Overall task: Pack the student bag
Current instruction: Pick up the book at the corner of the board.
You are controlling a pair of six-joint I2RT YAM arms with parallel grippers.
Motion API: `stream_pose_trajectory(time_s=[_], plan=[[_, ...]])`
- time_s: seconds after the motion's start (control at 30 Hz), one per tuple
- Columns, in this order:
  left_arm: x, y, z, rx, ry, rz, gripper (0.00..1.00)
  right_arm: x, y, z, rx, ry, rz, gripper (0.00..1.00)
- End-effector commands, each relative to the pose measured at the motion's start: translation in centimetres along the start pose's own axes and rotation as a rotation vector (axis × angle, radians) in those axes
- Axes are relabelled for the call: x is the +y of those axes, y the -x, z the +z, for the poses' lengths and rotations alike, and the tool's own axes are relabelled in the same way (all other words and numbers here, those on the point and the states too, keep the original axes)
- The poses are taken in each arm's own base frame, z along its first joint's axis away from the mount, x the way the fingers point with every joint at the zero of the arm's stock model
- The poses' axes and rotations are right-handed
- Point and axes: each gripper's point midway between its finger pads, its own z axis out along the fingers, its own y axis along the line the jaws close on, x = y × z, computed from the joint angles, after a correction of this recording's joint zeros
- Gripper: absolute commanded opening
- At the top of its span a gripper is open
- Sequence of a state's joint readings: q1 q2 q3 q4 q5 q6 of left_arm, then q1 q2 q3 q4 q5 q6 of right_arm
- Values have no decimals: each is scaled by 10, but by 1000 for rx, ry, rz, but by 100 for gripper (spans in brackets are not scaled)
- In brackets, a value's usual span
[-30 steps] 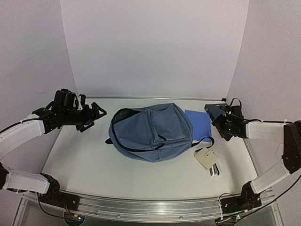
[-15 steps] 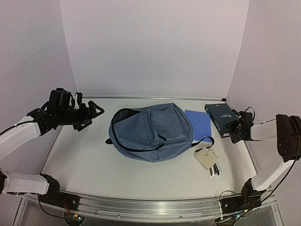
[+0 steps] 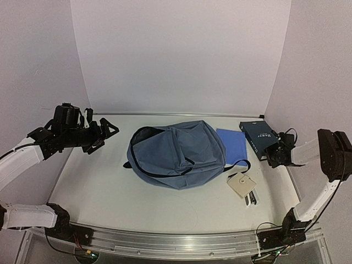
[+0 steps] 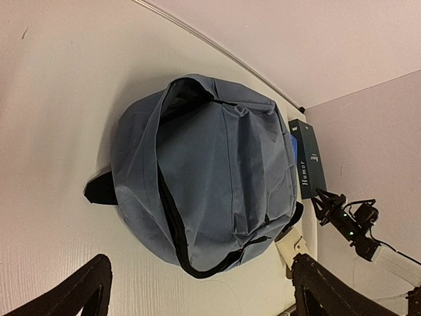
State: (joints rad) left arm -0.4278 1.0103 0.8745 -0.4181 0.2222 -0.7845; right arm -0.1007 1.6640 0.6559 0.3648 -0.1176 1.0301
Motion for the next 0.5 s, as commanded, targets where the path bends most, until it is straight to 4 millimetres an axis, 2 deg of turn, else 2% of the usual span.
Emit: stream_pose_trajectory(time_s=[0.0,0.33,0.47], plan=[[-10,15,-12,-59,-16,12,95,6,5,9,-12,33,21,32],[-11,17,-19,-75,-13,7,95,9,6,11,-17,57,68,2],[-11,18,-21,-81,-8,8,95,22,14,-4,-51,118,93,0]])
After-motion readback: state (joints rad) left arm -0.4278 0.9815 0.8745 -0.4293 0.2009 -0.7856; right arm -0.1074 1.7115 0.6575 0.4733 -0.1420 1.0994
